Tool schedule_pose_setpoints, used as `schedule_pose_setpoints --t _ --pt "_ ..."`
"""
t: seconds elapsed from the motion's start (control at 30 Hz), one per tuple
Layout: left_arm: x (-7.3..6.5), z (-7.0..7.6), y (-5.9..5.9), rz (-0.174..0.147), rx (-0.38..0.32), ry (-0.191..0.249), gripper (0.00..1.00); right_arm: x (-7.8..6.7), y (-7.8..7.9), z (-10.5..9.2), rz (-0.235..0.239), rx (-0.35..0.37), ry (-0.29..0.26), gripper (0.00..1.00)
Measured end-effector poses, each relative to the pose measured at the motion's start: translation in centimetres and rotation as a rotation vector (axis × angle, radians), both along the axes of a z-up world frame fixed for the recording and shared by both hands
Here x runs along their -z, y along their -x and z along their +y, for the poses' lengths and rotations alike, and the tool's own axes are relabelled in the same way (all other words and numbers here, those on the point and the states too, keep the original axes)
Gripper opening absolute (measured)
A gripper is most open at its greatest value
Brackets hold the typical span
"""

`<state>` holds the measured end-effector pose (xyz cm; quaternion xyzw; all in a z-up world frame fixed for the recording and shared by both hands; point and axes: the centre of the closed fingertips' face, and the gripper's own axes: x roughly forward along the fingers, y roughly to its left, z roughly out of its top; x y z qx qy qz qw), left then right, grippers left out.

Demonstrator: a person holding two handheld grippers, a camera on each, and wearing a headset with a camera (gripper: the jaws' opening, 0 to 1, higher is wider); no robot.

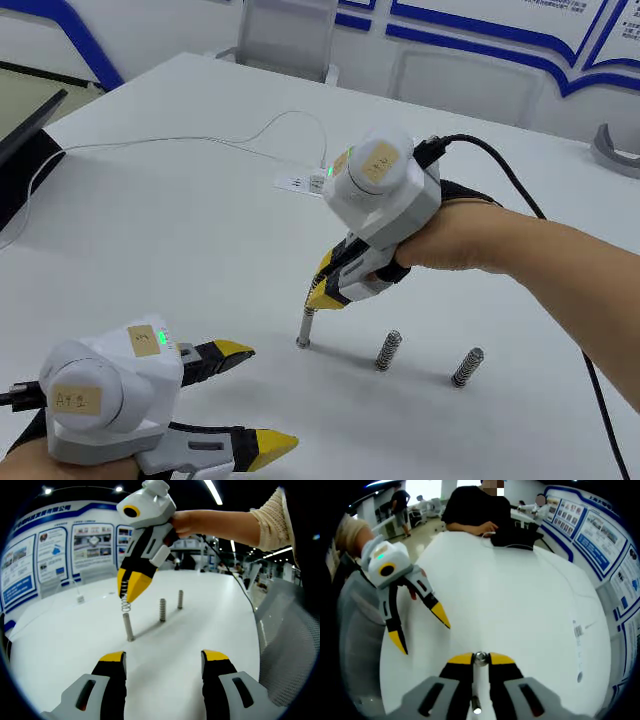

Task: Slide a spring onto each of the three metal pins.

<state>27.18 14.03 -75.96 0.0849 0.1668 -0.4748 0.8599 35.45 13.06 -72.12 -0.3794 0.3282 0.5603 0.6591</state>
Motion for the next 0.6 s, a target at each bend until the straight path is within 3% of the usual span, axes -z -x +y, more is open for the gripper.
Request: schedule_pose_setpoints --t 0.6 --pt "0.3 0.1 0.0 0.009 0.0 0.0 0.61 1.3 -0.2 -0.1 0.018 0.005 0.024 0.12"
